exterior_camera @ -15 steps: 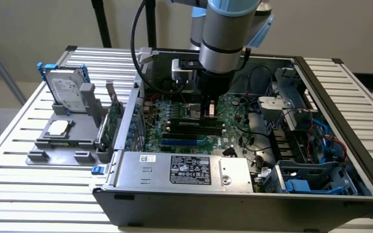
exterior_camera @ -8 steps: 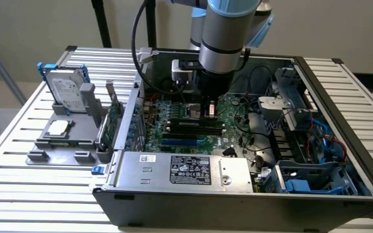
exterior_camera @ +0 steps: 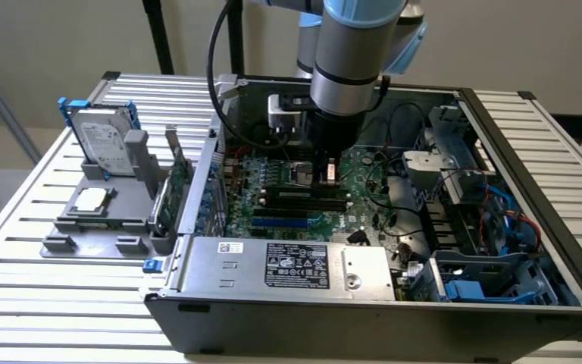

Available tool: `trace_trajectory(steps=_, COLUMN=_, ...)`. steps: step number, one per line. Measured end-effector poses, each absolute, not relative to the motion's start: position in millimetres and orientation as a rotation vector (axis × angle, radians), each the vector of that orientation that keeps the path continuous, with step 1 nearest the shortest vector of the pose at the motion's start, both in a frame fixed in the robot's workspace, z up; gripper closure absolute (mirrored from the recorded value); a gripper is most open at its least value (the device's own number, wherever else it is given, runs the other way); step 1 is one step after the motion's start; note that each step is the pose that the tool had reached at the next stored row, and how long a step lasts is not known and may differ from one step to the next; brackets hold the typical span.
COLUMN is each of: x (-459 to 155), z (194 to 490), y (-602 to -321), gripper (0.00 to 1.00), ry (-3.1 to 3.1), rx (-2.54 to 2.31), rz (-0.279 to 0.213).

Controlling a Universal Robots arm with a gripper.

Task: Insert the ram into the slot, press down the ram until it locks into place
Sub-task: 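Insert the ram into the slot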

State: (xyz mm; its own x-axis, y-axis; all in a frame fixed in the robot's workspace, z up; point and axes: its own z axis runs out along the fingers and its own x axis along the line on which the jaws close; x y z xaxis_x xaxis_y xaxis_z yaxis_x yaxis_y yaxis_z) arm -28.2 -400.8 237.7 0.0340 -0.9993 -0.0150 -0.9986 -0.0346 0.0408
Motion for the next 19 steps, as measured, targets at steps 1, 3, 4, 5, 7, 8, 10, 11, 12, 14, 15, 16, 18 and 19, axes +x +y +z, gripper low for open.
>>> trace_trajectory(steps=1, x=-28.2, z=237.5, y=-400.8, gripper=0.87, ry=-2.169, rx=2.245, rz=-0.061)
trace_trajectory(steps=3, x=-28.2, z=237.0, y=-400.8, gripper=0.87, ry=-2.169, rx=2.245, rz=-0.061)
trace_trajectory(steps=4, x=-28.2, z=237.0, y=-400.8, gripper=0.87, ry=-2.169, rx=2.245, rz=-0.061)
trace_trajectory(steps=5, x=-28.2, z=237.0, y=-400.9, gripper=0.87, ry=-2.169, rx=2.245, rz=-0.061)
trace_trajectory(steps=7, x=-28.2, z=236.9, y=-400.9, gripper=0.87, ry=-2.169, rx=2.245, rz=-0.061)
trace_trajectory(steps=8, x=-28.2, z=236.7, y=-400.9, gripper=0.87, ry=-2.169, rx=2.245, rz=-0.061)
trace_trajectory(steps=10, x=-28.2, z=236.0, y=-401.0, gripper=0.87, ry=-2.17, rx=2.244, rz=-0.061)
trace_trajectory(steps=11, x=-28.2, z=235.8, y=-401.0, gripper=0.87, ry=-2.171, rx=2.243, rz=-0.061)
trace_trajectory(steps=12, x=-28.2, z=235.5, y=-401.1, gripper=0.87, ry=-2.172, rx=2.243, rz=-0.061)
trace_trajectory(steps=14, x=-28.1, z=235.0, y=-401.1, gripper=0.87, ry=-2.173, rx=2.241, rz=-0.061)
trace_trajectory(steps=15, x=-28.0, z=234.8, y=-401.2, gripper=0.87, ry=-2.174, rx=2.241, rz=-0.061)
trace_trajectory(steps=16, x=-27.9, z=234.4, y=-401.2, gripper=0.87, ry=-2.175, rx=2.24, rz=-0.061)
trace_trajectory(steps=18, x=-27.9, z=233.9, y=-401.2, gripper=0.87, ry=-2.176, rx=2.239, rz=-0.061)
trace_trajectory(steps=19, x=-27.9, z=233.5, y=-401.2, gripper=0.87, ry=-2.176, rx=2.239, rz=-0.061)
